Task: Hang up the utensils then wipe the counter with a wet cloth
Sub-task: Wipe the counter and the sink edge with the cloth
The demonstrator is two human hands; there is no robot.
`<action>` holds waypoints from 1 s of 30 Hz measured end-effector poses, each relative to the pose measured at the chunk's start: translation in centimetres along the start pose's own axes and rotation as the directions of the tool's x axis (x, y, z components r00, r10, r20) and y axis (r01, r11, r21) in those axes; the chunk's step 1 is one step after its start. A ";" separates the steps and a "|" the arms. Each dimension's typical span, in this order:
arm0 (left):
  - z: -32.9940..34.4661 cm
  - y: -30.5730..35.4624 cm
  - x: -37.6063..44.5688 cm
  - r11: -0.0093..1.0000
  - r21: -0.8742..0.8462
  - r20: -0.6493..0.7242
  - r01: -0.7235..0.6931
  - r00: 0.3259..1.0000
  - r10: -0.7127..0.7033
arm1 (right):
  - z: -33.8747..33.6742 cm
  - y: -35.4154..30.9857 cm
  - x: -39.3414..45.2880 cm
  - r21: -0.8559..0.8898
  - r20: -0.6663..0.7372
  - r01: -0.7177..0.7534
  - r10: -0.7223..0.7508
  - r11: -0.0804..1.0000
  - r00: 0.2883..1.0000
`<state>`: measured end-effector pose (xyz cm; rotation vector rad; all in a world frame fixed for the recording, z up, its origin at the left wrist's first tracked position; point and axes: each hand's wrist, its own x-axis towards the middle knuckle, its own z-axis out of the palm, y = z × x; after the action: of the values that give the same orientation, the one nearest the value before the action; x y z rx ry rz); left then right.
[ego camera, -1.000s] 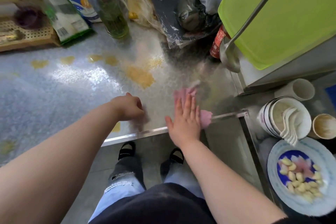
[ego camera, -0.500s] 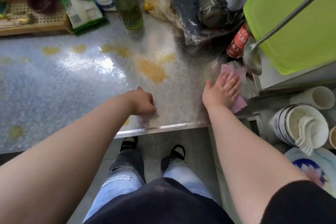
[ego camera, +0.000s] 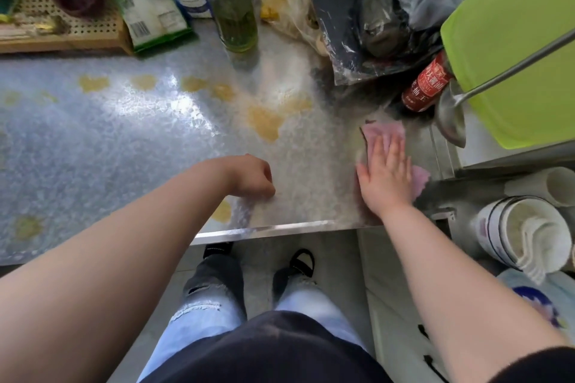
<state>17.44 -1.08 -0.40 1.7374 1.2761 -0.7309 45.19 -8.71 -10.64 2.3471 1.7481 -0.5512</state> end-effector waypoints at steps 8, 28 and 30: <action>-1.1 -0.1 -0.2 0.991 -0.131 0.038 0.017 0.999 -0.012 | -2.3 -2.1 4.9 0.074 0.032 -0.105 0.103 0.992 0.994; 0.2 -0.9 0.2 0.999 -0.036 -0.140 0.009 0.990 -0.014 | -2.0 -11.9 8.2 0.097 0.045 -0.031 0.027 0.995 0.999; 0.0 -2.4 -0.1 0.997 -0.063 -0.261 0.050 0.963 -0.065 | -1.1 -14.5 6.4 0.093 0.076 0.095 -0.102 0.991 0.992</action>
<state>15.10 -0.83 -1.05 1.8011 1.5163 -0.5022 33.22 1.76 -10.83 2.2702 1.8471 -0.7442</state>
